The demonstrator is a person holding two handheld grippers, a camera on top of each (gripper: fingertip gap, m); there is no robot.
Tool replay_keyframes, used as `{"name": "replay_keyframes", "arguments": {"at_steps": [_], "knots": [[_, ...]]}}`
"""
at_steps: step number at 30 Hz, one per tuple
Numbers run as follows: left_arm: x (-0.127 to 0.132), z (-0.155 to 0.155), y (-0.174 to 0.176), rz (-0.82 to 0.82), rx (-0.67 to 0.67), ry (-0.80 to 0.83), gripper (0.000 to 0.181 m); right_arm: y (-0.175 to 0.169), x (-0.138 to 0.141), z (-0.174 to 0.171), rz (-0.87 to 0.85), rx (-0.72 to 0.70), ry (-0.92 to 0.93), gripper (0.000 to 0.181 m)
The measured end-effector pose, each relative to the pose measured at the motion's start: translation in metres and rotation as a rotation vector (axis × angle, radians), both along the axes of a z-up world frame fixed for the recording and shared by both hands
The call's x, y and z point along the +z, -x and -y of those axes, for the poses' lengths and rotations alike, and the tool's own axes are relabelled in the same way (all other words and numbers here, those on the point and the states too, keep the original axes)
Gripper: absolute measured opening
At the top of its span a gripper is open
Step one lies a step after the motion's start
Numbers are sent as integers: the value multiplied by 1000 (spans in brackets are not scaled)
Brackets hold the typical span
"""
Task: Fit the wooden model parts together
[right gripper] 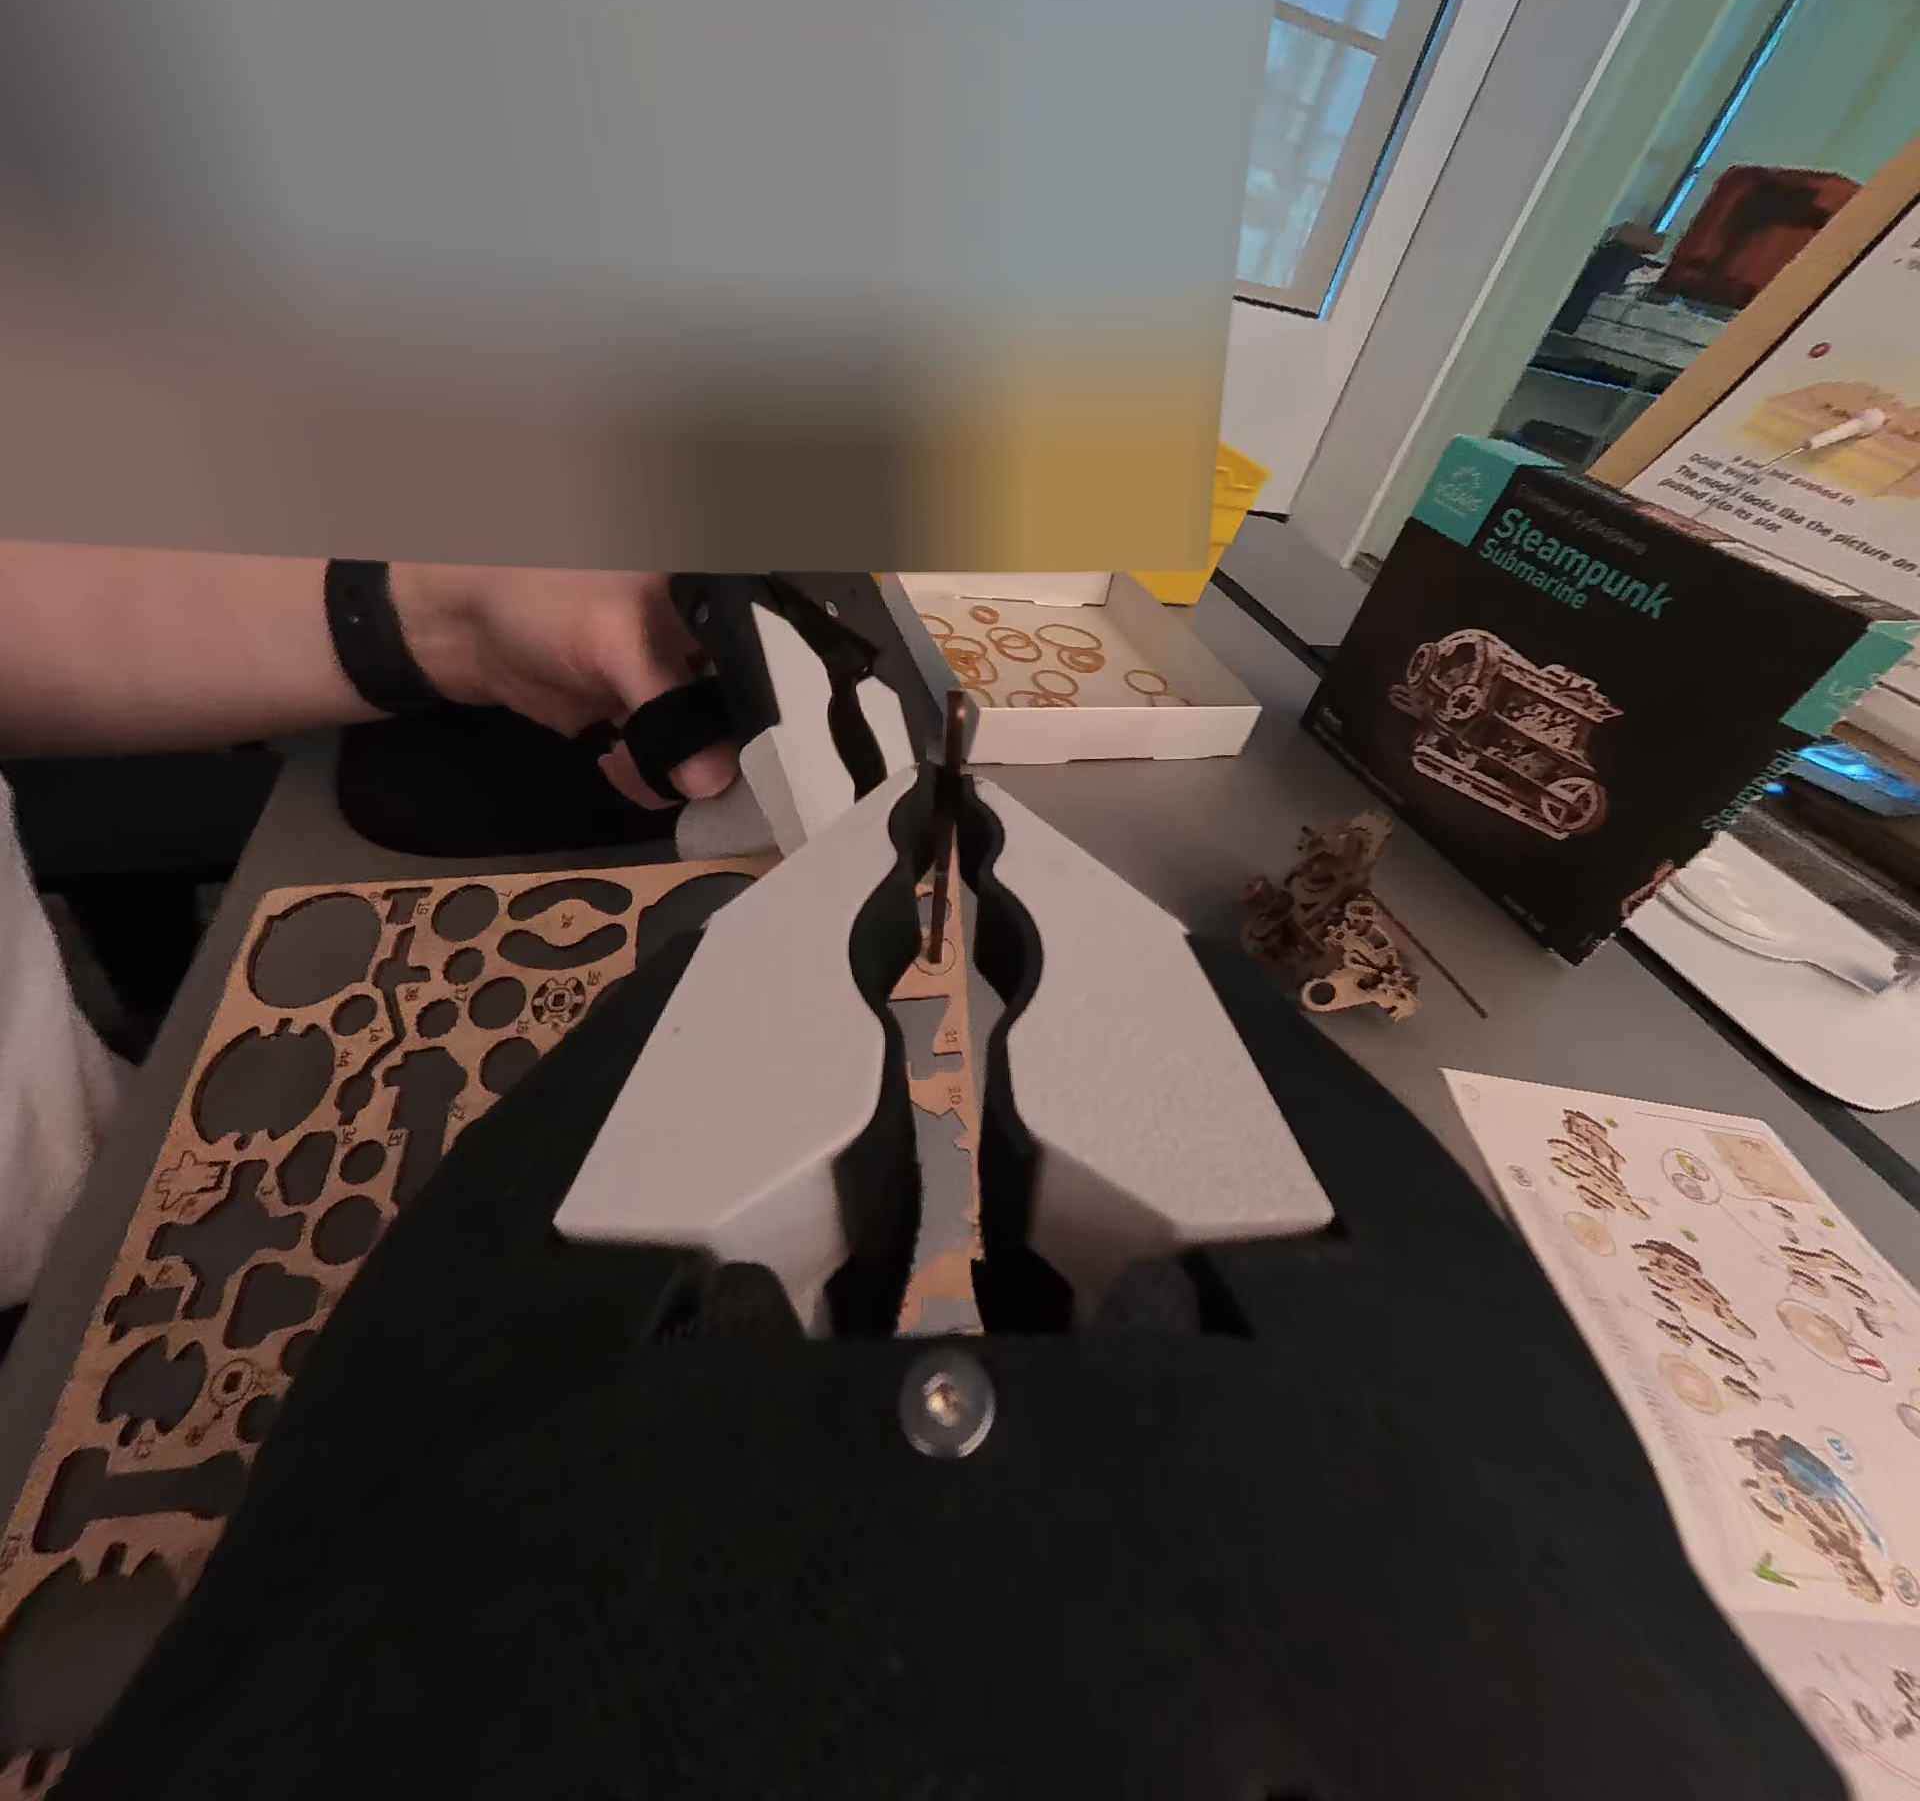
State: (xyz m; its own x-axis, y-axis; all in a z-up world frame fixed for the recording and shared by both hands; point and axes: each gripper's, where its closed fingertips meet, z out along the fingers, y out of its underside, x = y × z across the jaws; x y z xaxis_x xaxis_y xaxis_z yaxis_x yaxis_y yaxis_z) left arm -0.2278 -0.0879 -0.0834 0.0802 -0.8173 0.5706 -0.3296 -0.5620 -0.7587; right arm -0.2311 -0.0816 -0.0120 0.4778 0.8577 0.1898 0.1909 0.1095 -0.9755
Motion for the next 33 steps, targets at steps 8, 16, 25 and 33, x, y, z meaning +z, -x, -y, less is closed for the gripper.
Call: {"name": "replay_keyframes", "arguments": {"at_steps": [8, 16, 25, 33], "knots": [[5, 2, 0, 73, 11, 53, 5, -9, 3, -11, -150, 144, 223, 0], [-1, -14, 7, 80, 122, 156, 2, 18, -18, 22, 139, -27, -224, 3], [-2, 4, -8, 62, 47, 132, 3, 36, -13, -1, 355, 14, -80, 1], [21, -1, 4, 233, 74, 224, 1, -14, 16, -6, -124, 167, 191, 0]]}}
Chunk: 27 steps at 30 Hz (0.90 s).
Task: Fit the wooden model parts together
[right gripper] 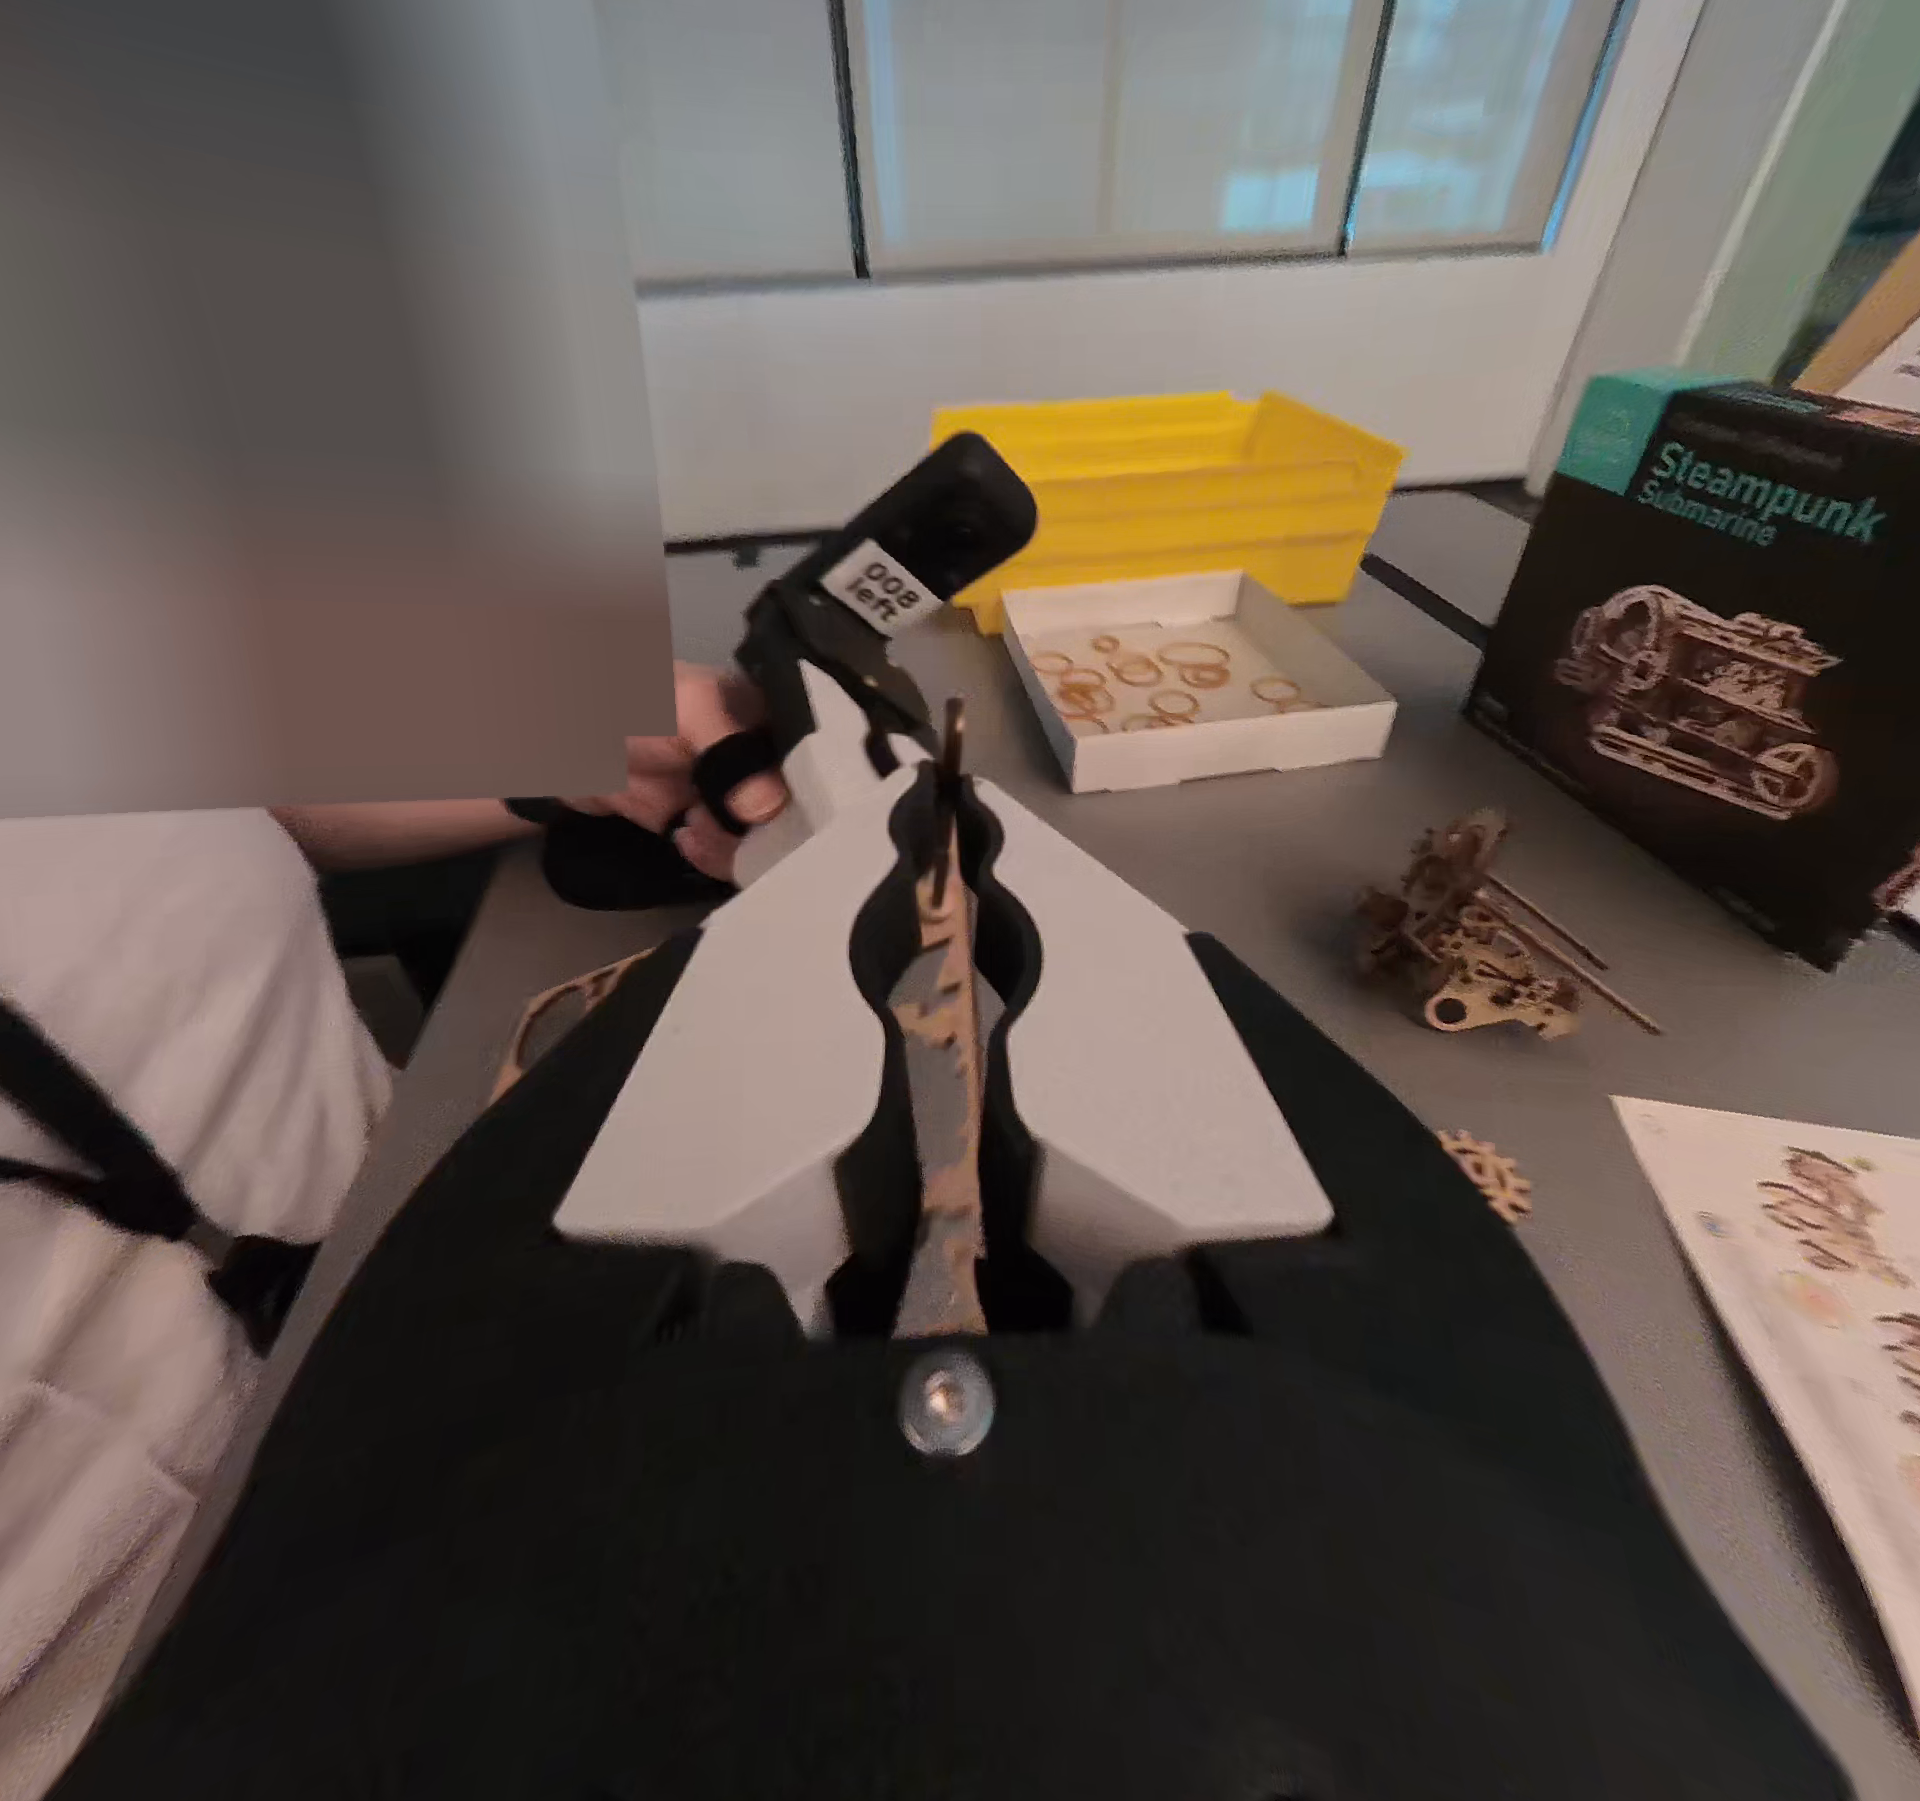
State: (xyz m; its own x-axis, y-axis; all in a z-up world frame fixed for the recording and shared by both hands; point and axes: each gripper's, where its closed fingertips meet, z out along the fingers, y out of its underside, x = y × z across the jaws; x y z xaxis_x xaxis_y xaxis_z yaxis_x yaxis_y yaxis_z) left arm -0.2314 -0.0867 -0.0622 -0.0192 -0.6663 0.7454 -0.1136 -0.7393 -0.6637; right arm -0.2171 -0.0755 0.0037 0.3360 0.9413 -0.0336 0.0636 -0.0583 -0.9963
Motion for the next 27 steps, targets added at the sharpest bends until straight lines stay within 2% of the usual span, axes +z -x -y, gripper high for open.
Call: {"name": "replay_keyframes", "arguments": {"at_steps": [3, 7, 9, 12, 14, 17, 19, 21, 25, 27], "knots": [[-5, -3, 1, -45, 9, -32, 1, -11, -14, 8, -41, -53, -42, 0], [-2, -6, -1, -27, 16, -12, 1, -15, -17, 19, -54, -144, -132, 0], [-5, -9, -2, -59, 37, -36, 1, -9, -21, 22, 55, -196, -242, 1], [-15, -10, -2, -152, 38, -91, 2, -2, -26, 18, 201, -236, -294, 0], [-11, -8, -2, -139, 24, -79, 2, -3, -19, 14, 193, -234, -245, 0], [-7, -8, -2, -124, 19, -90, 1, -8, -16, 6, 152, -228, -60, 0], [-3, -4, -3, -98, 9, -98, 1, -13, -11, 3, 45, -212, 91, 0], [-3, -2, -3, -89, -2, -83, 1, -16, -14, 4, 26, -197, 89, 0], [-8, -3, -6, -97, -5, -55, 1, -24, -24, -3, -116, -212, 270, 0], [-6, 0, -6, -79, -25, -37, 2, -26, -22, -3, -215, -167, 347, 0]]}}
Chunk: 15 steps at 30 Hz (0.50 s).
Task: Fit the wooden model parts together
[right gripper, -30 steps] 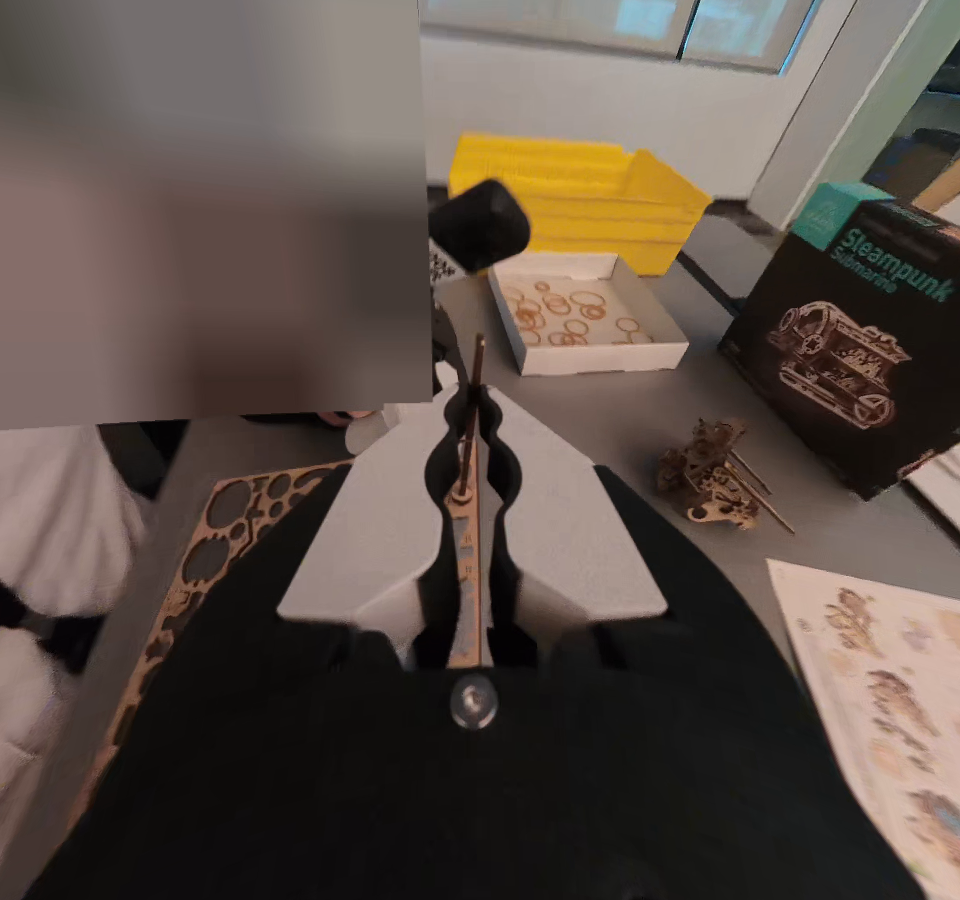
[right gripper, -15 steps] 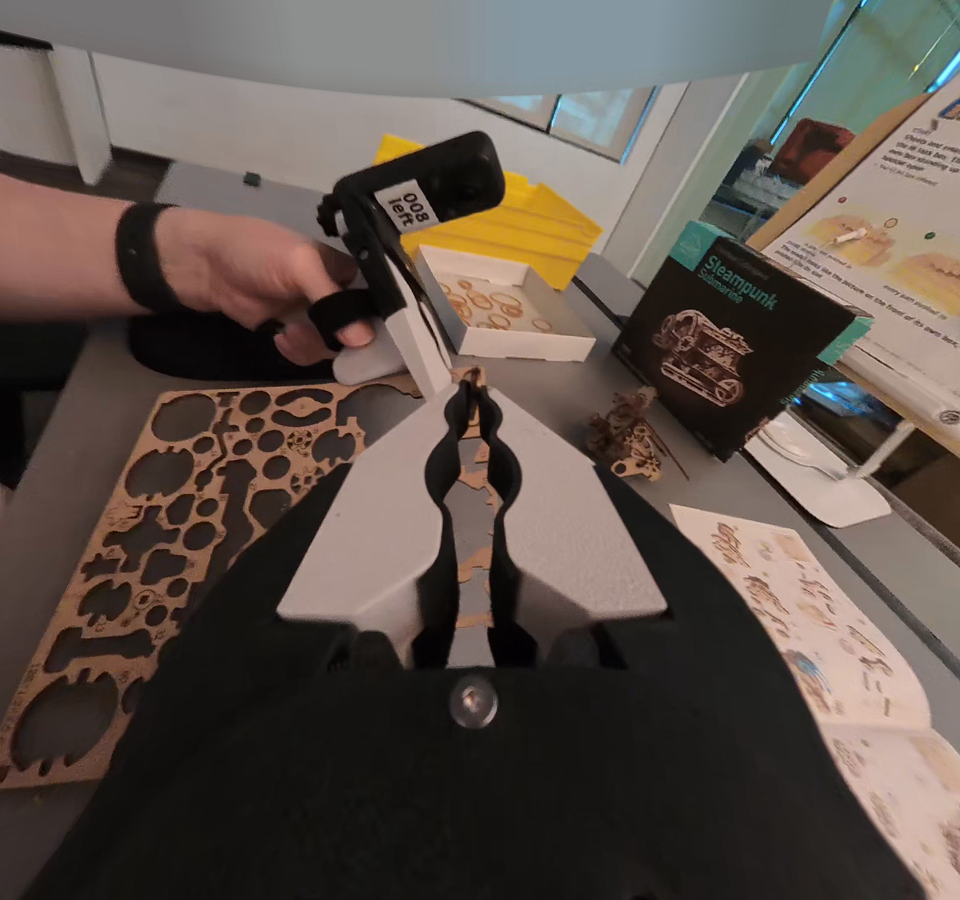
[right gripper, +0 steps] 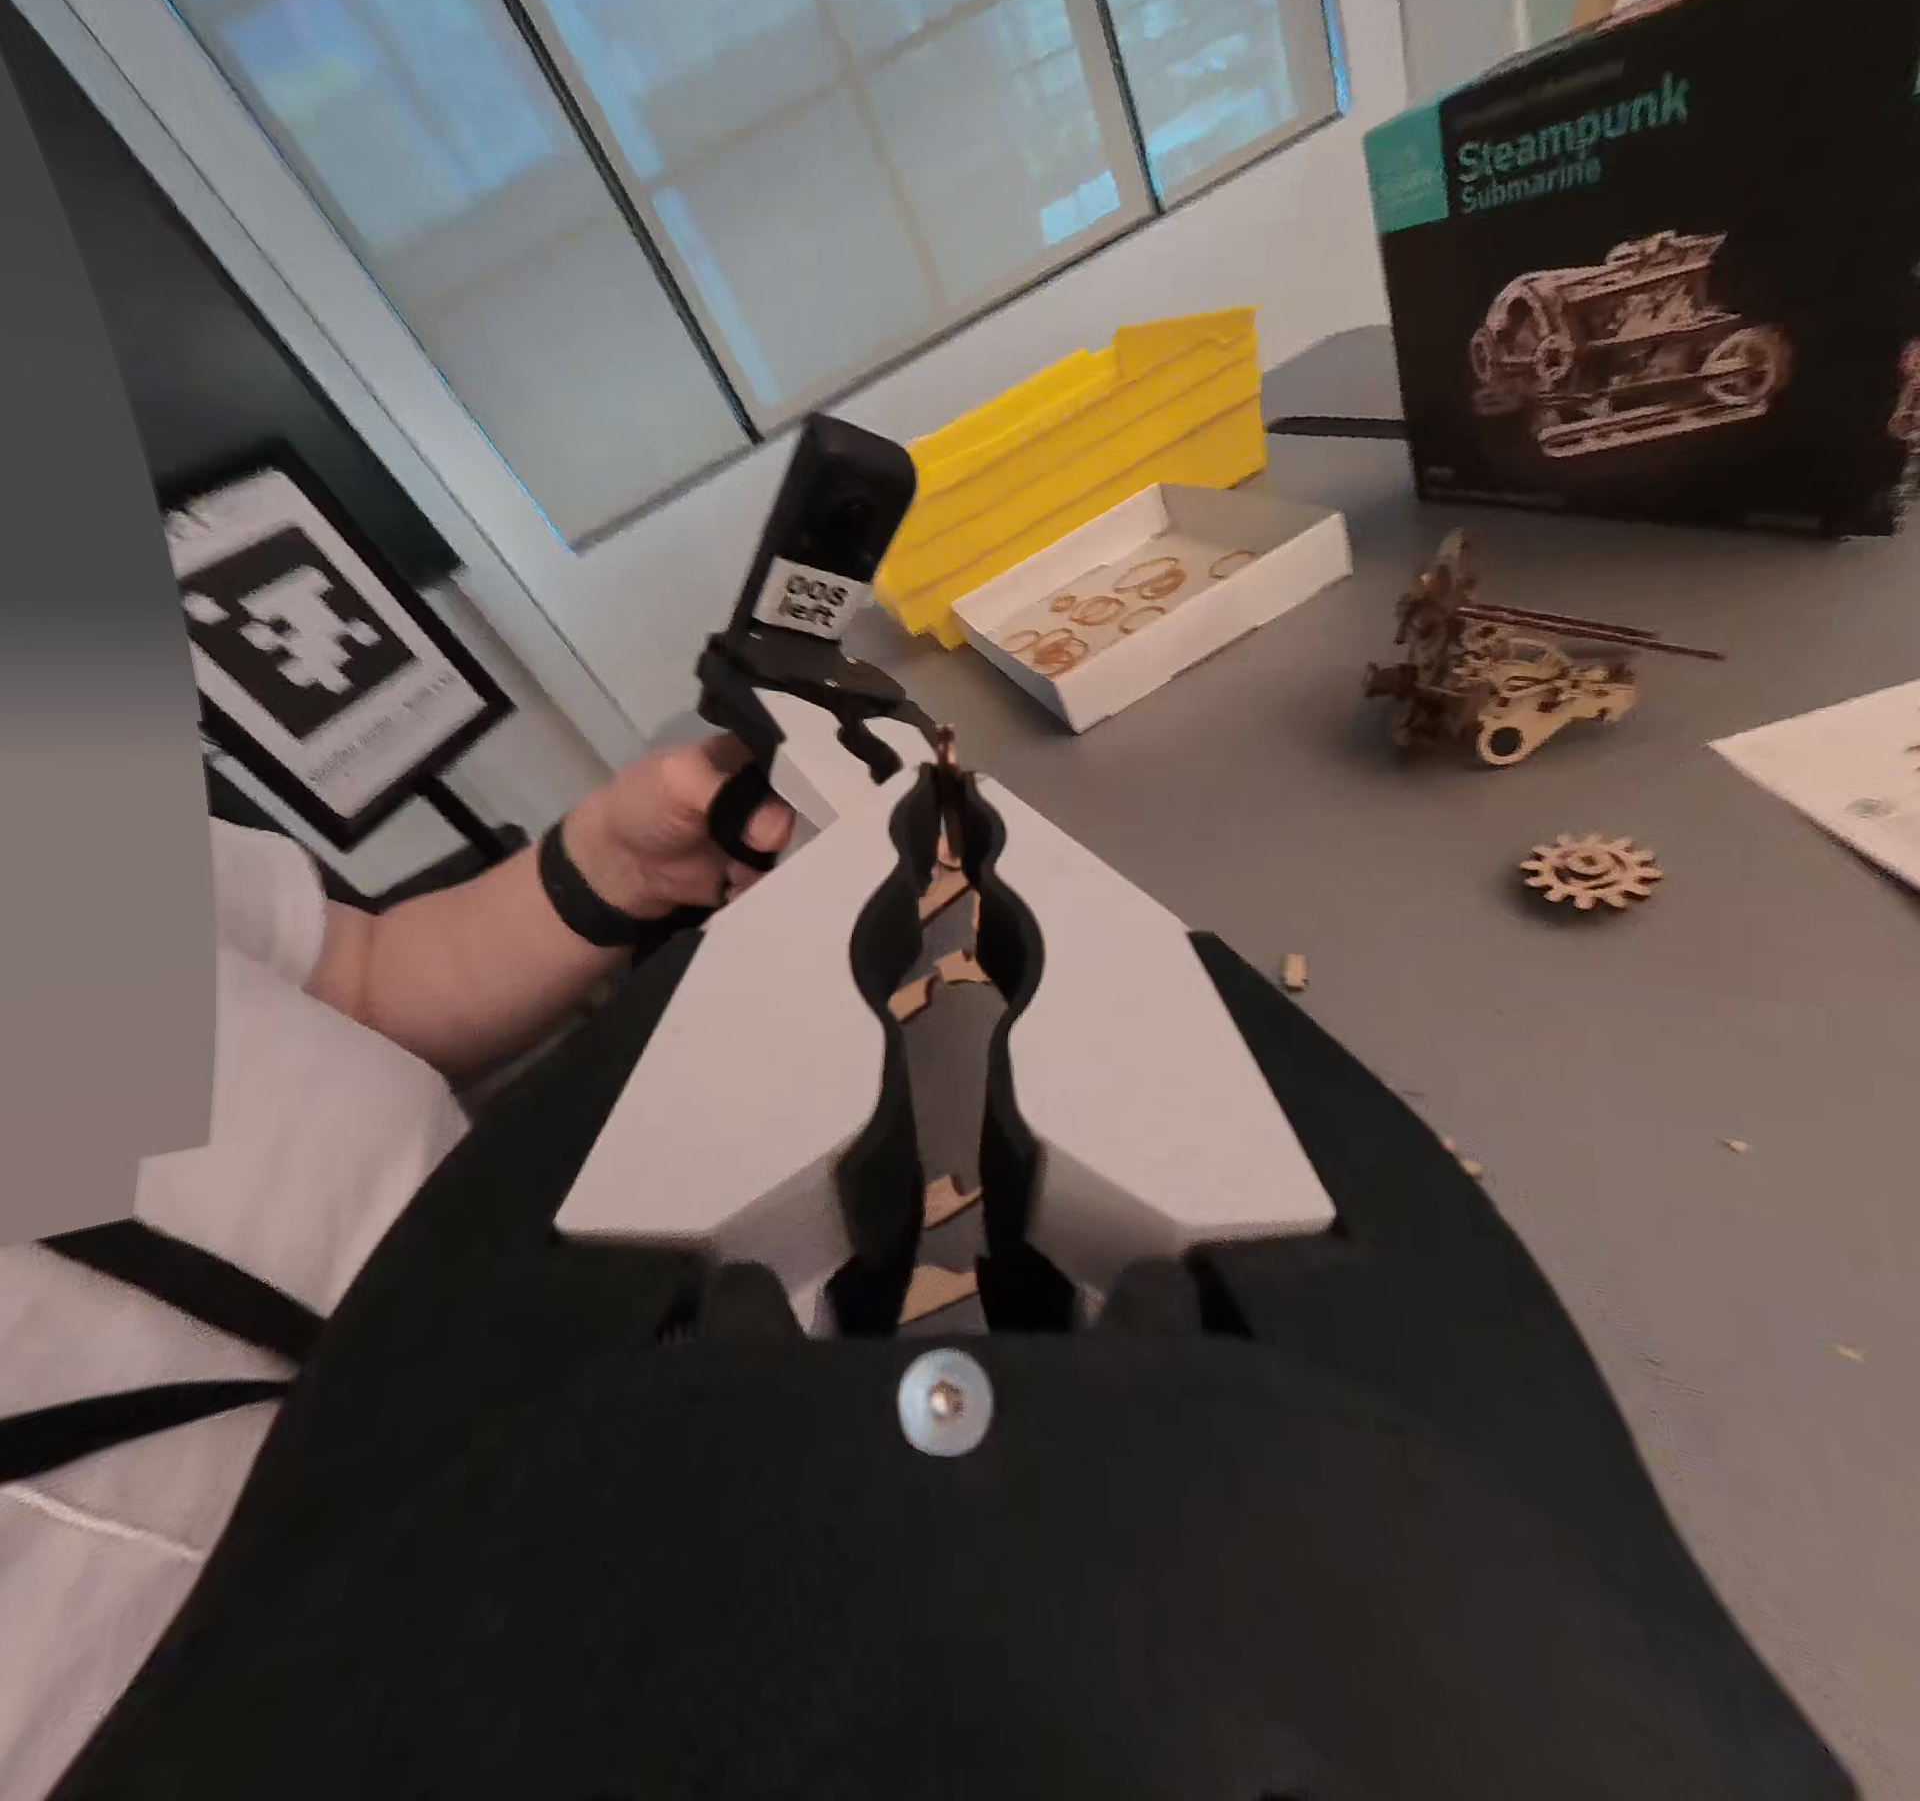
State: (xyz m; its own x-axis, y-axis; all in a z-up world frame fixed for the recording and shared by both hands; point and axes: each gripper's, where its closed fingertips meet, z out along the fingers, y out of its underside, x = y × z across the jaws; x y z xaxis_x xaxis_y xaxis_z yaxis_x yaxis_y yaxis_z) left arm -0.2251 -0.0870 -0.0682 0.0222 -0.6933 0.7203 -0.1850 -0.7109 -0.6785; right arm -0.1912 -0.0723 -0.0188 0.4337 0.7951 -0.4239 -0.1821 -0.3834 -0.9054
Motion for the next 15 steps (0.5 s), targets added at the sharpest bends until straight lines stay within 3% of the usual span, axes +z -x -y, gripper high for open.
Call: {"name": "replay_keyframes", "arguments": {"at_steps": [2, 7, 12, 15], "knots": [[0, -1, -1, 0, 4, 21, 1, 1, 4, 4, 25, -1, -129, 0], [-1, -12, 2, -11, 50, 54, 1, 13, -3, 17, 435, -108, -558, 0], [-8, -11, 2, -92, 60, -18, 2, 25, -10, 21, 660, -115, -704, 0], [-12, -17, 5, -119, 107, -37, 2, 25, -19, 13, 763, -117, -571, 0]]}}
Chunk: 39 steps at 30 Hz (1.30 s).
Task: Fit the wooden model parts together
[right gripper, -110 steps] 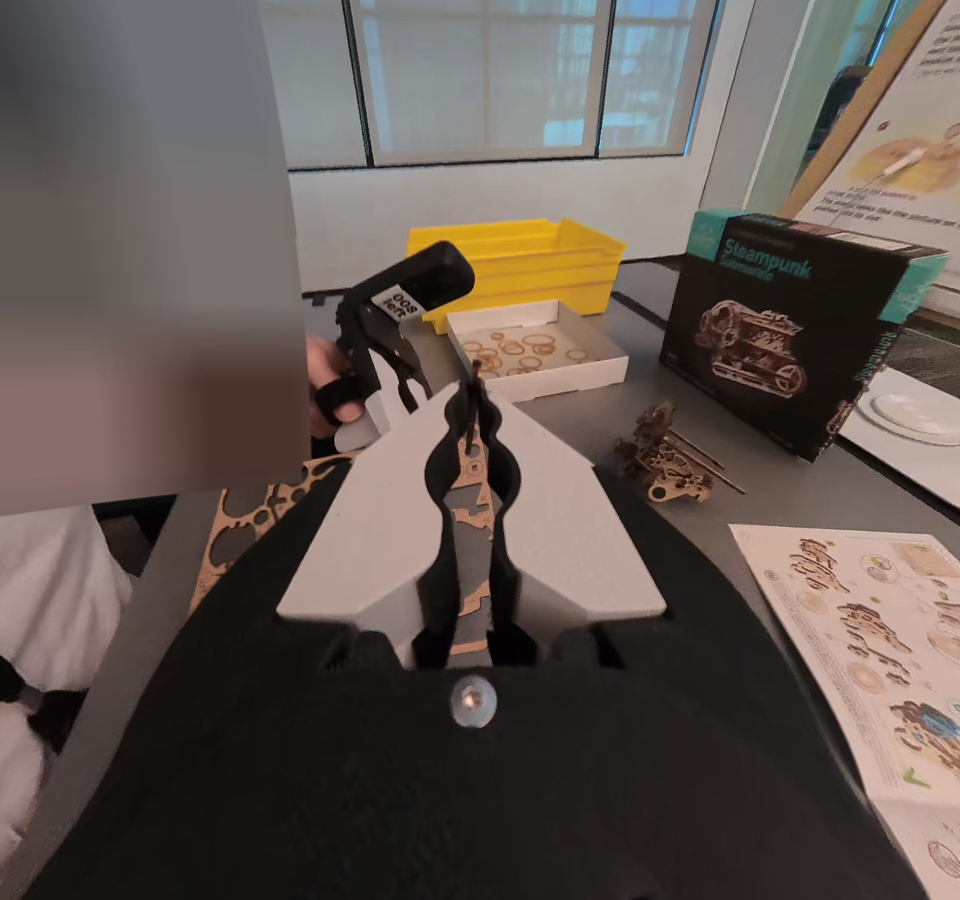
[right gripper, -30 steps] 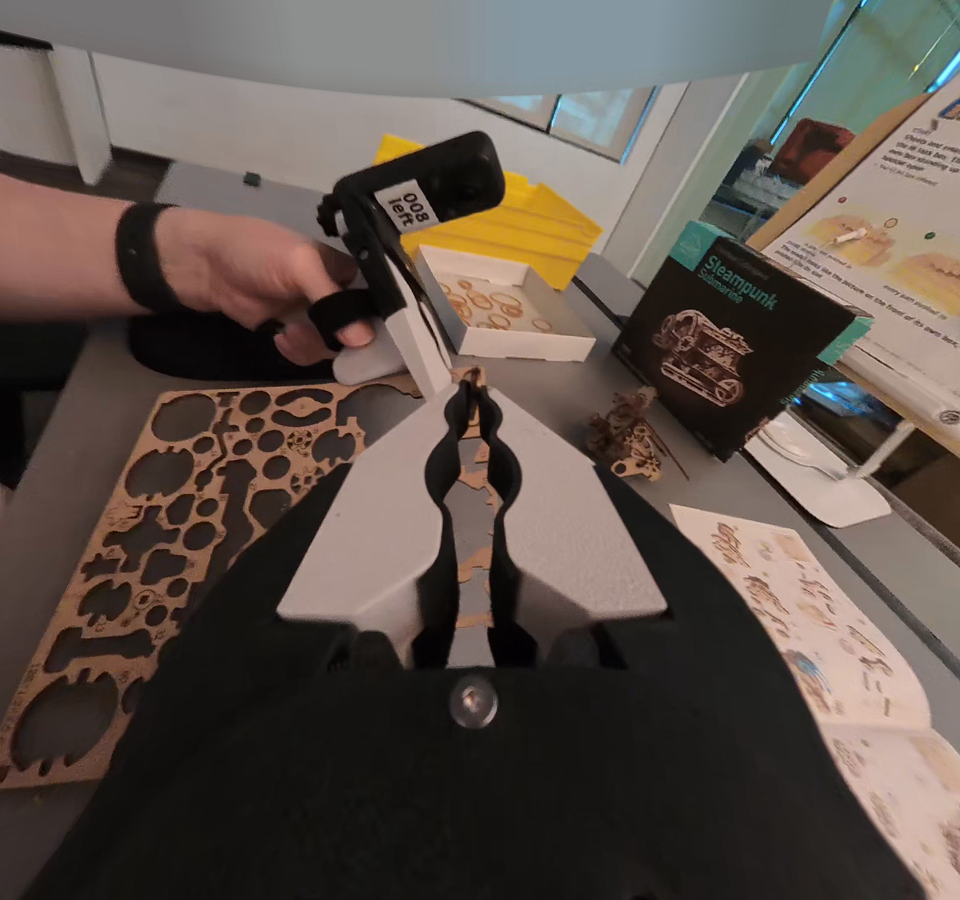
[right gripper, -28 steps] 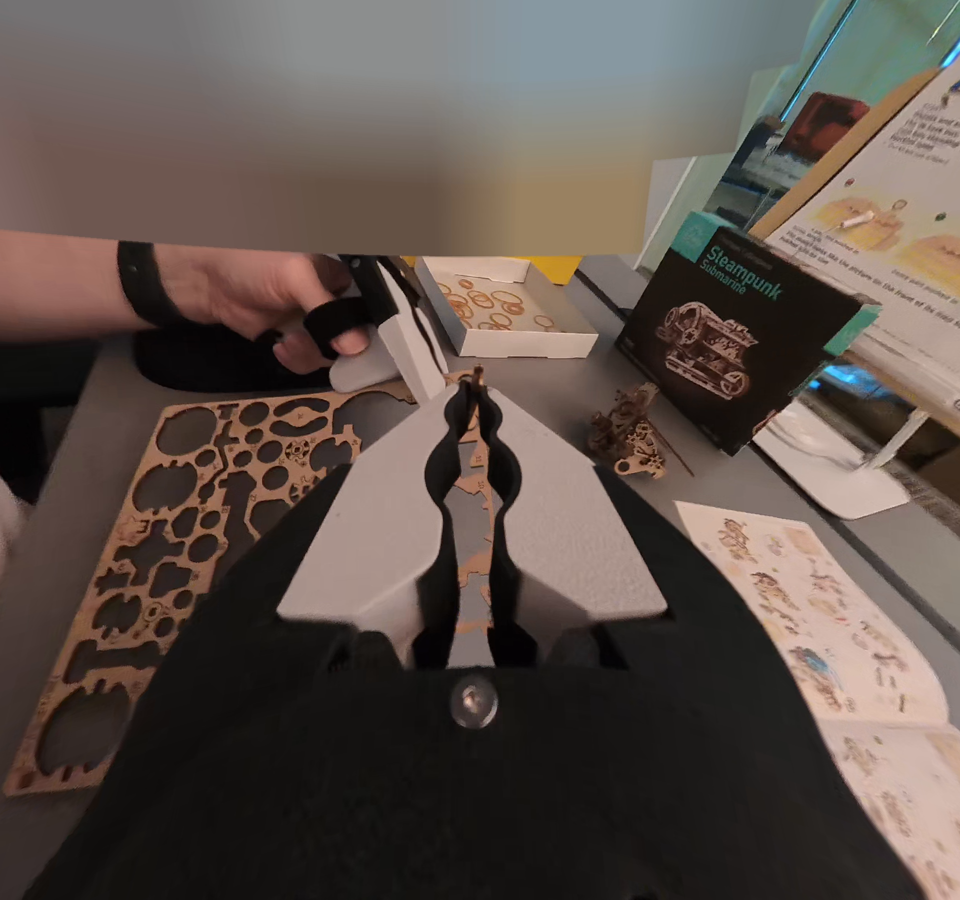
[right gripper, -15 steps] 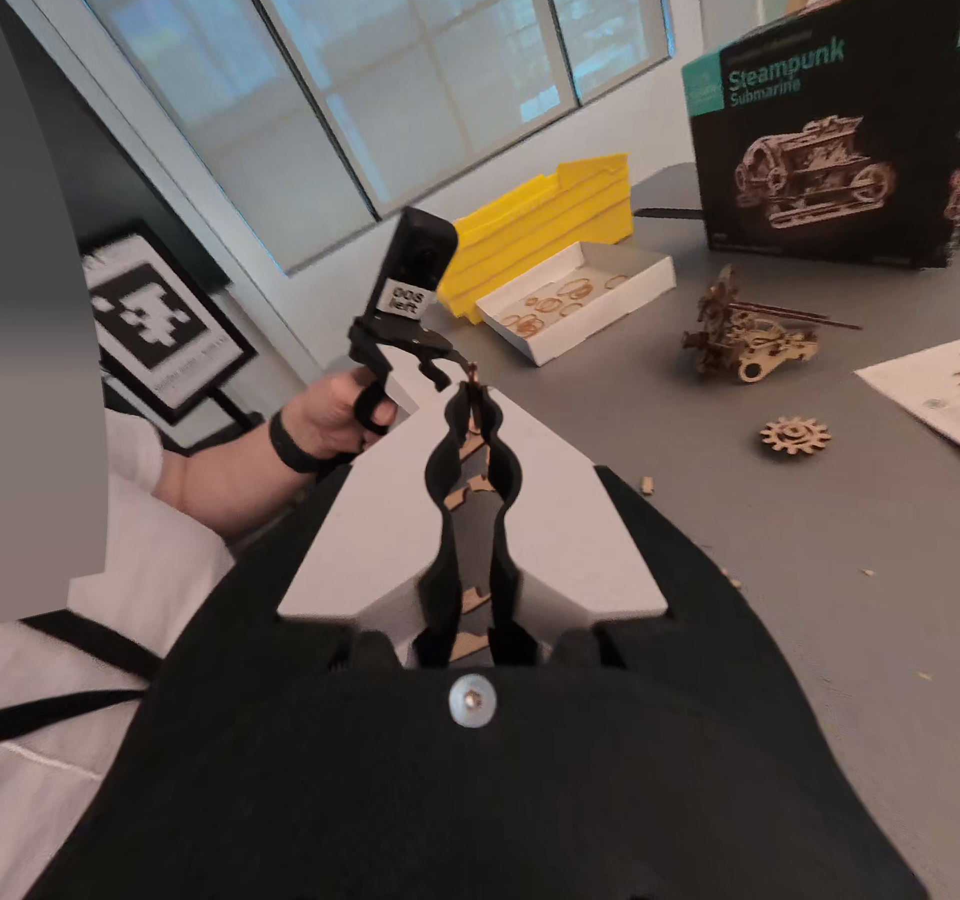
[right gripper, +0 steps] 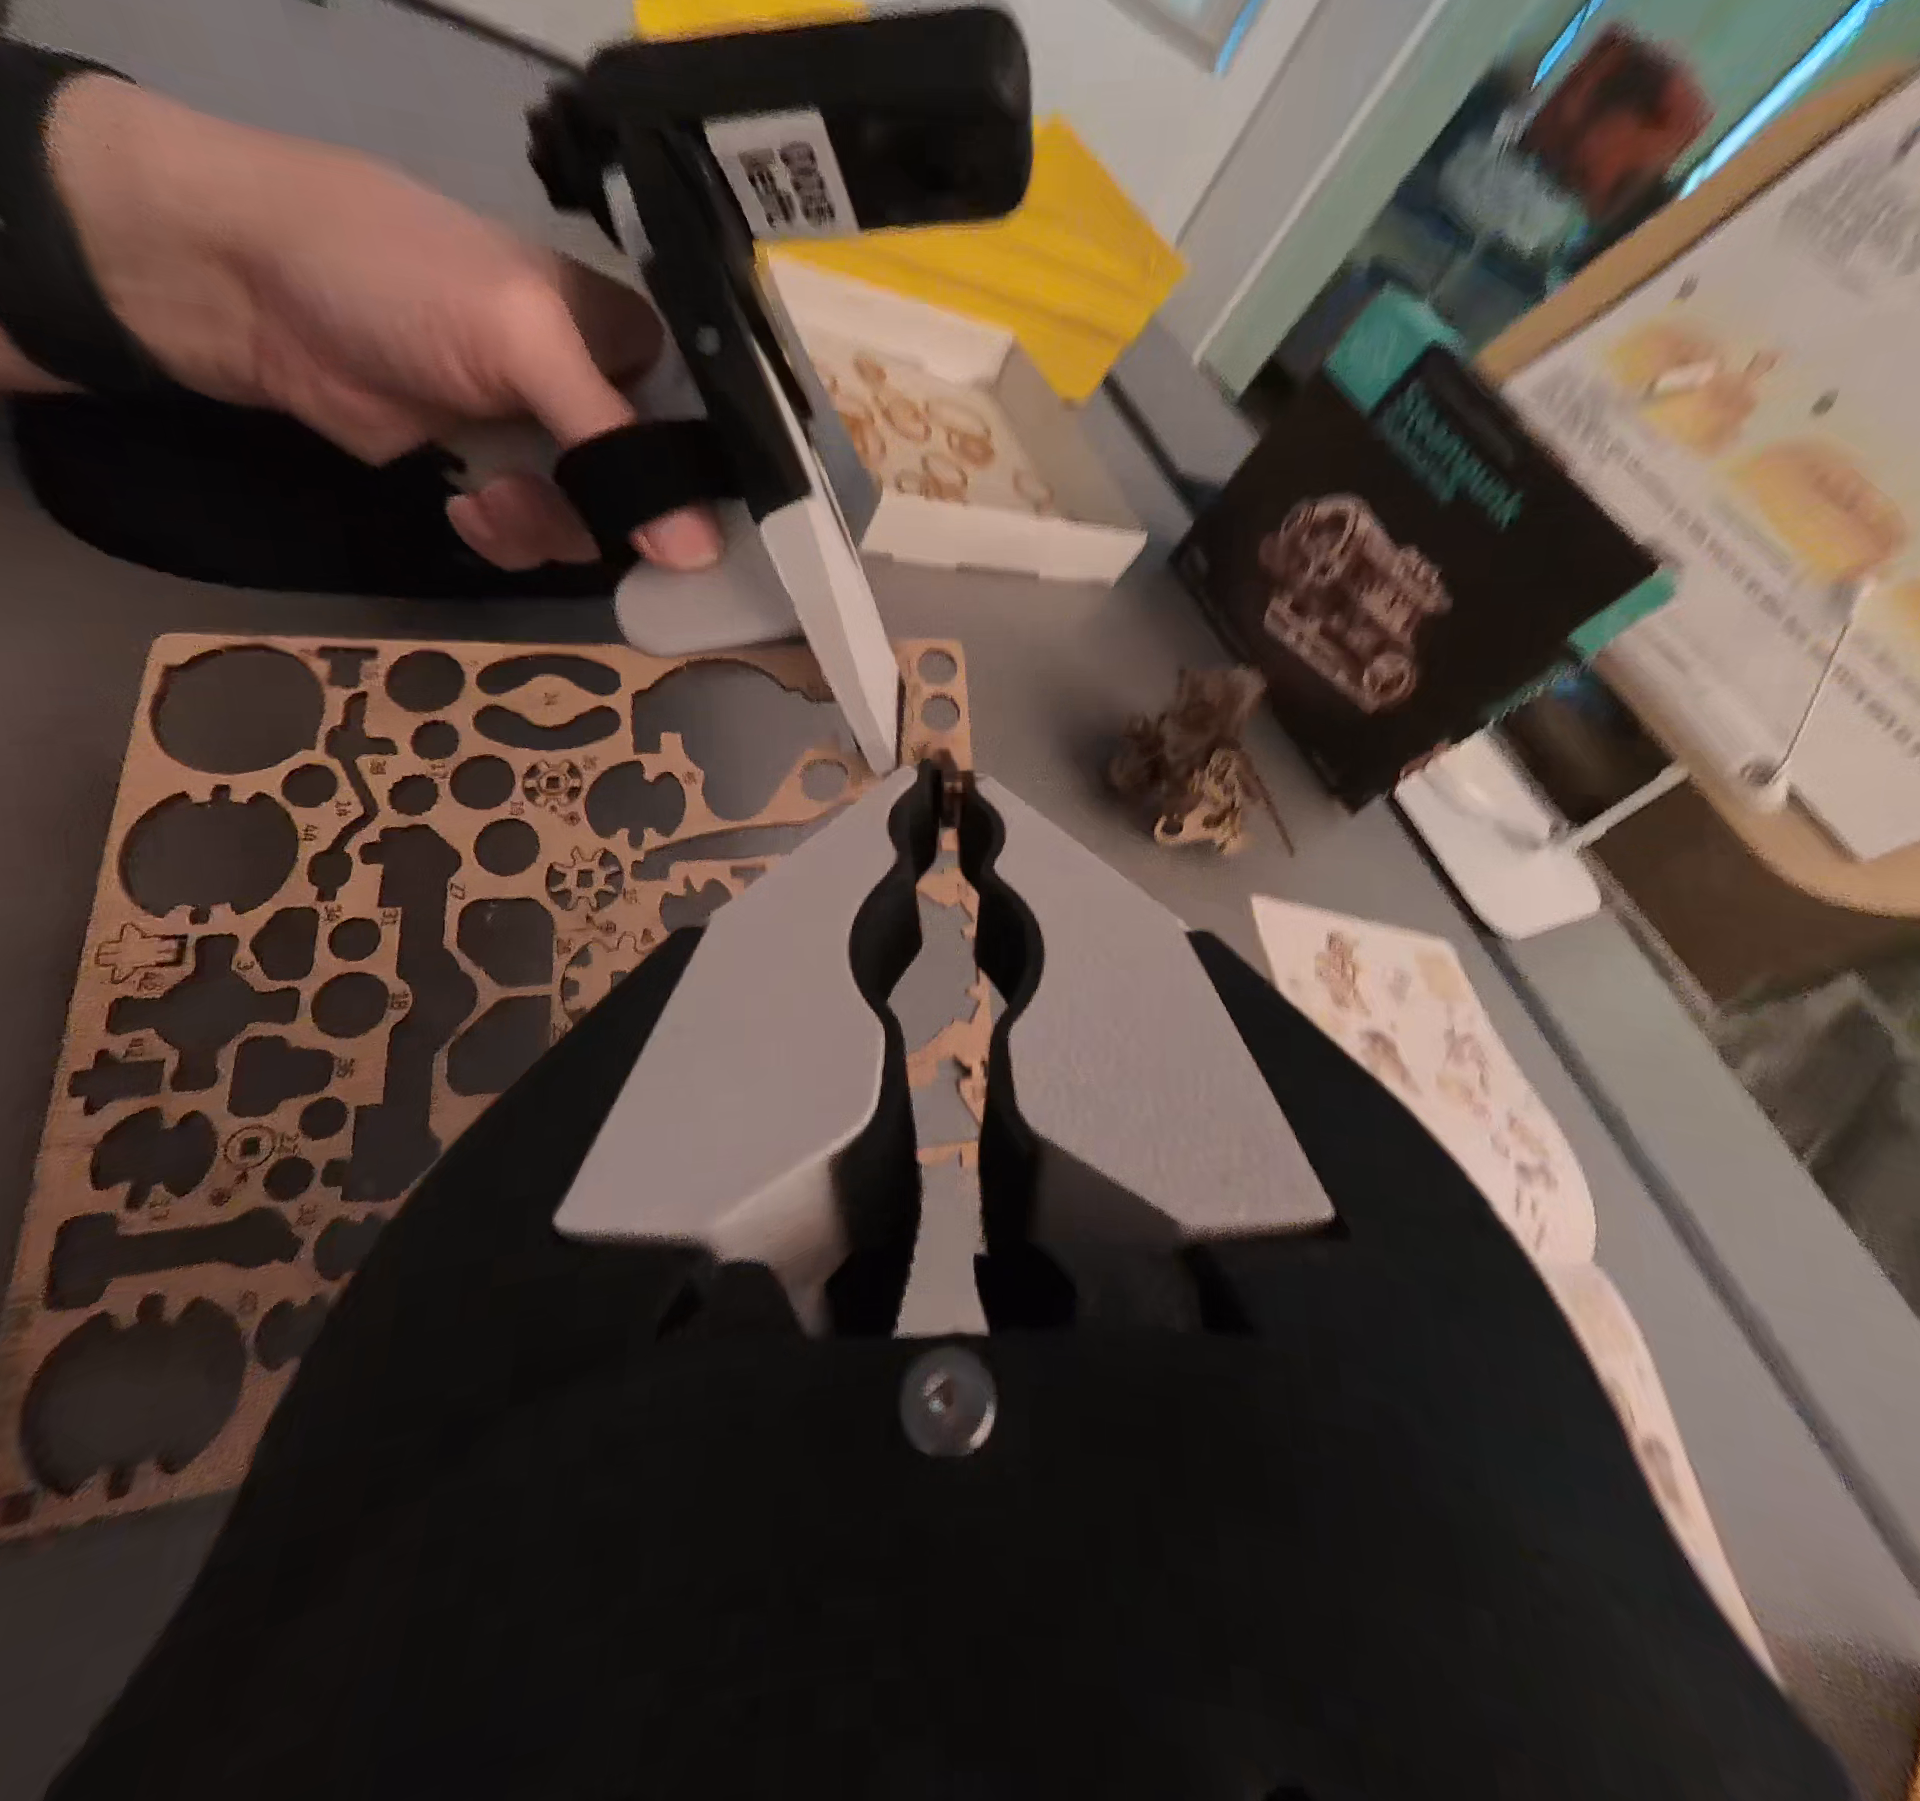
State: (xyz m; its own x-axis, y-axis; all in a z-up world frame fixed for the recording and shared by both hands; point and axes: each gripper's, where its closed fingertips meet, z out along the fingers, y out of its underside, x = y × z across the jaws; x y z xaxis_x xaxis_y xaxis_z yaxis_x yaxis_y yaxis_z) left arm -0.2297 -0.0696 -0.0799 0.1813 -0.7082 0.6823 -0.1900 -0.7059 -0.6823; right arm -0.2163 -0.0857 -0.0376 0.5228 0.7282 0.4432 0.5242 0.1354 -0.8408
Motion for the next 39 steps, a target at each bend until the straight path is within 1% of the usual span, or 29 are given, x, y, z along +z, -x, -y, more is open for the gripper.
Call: {"name": "replay_keyframes", "arguments": {"at_steps": [1, 3, 4, 5, 6, 7, 9, 12, 16, 17, 18, 20, 21, 22, 23, 24, 26, 28, 29, 31, 32, 33, 34, 35, 36, 37, 38, 39], "knots": [[2, -1, 1, 10, 8, -5, 2, -1, -1, -1, 2, -22, 46, 0], [18, 0, 3, 116, 1, -2, 1, -5, 7, -2, -135, -23, 186, 0], [30, 5, 5, 203, -35, 39, 1, -7, 17, 1, -215, 30, 198, 1], [38, 10, 7, 272, -73, 100, 0, -7, 24, 6, -252, 103, 167, 0], [42, 13, 7, 306, -99, 132, 2, -8, 25, 9, -246, 153, 99, 0], [38, 14, 5, 291, -100, 127, 2, -10, 21, 8, -228, 158, 71, 0], [25, 12, 3, 222, -73, 88, 1, -13, 6, 5, -188, 147, 107, 1], [20, 8, 4, 202, -38, 112, 1, -12, 1, 4, -198, 113, 125, 1], [6, 2, 4, 87, 8, 46, 1, -10, -17, 4, 18, -7, -3, 1], [5, 3, 4, 73, 0, 34, 1, -10, -19, 5, 48, -17, -31, 1], [5, 4, 4, 75, -6, 36, 0, -11, -19, 6, 40, -26, -33, 1], [-1, 4, 4, 34, -3, 16, 1, -13, -25, 6, -26, -50, 49, 0], [-8, -4, 8, -22, 37, -32, 1, -16, -27, 5, -93, -72, 128, 1], [-7, -5, 11, -27, 32, -63, 1, -17, -28, 6, -204, -73, 243, 1], [-4, -3, 11, -10, 15, -46, 1, -18, -26, 6, -322, -67, 348, 1], [-3, -1, 10, -4, 4, -24, 1, -19, -25, 6, -377, -59, 385, 1], [-10, -2, 9, -24, 3, -1, 1, -19, -29, 5, -307, -60, 364, 1], [-13, -2, 8, -12, -6, 60, 1, -19, -30, 7, -196, -67, 281, 0], [-17, -2, 7, -17, -4, 101, 1, -20, -30, 8, -113, -74, 224, 0], [-23, 0, 4, -12, -19, 170, 1, -21, -32, 11, 111, -80, 88, 1], [-29, 2, 2, -32, -31, 190, 1, -20, -36, 13, 206, -85, 62, 1], [-33, 1, 0, -49, -37, 193, 1, -22, -40, 14, 244, -106, 86, 1], [-36, 1, -2, -68, -45, 199, 1, -24, -42, 14, 210, -137, 165, 1], [-39, 1, -4, -87, -51, 202, 2, -27, -41, 14, 127, -169, 259, 1], [-43, -2, -5, -110, -49, 200, 2, -31, -38, 15, 12, -194, 369, 1], [-46, -4, -5, -125, -49, 201, 2, -33, -34, 18, -136, -200, 518, 1], [-46, -5, -7, -124, -53, 211, 2, -38, -27, 17, -274, -211, 608, 0], [-47, -5, -8, -122, -56, 224, 2, -47, -22, 15, -345, -219, 623, 0]]}}
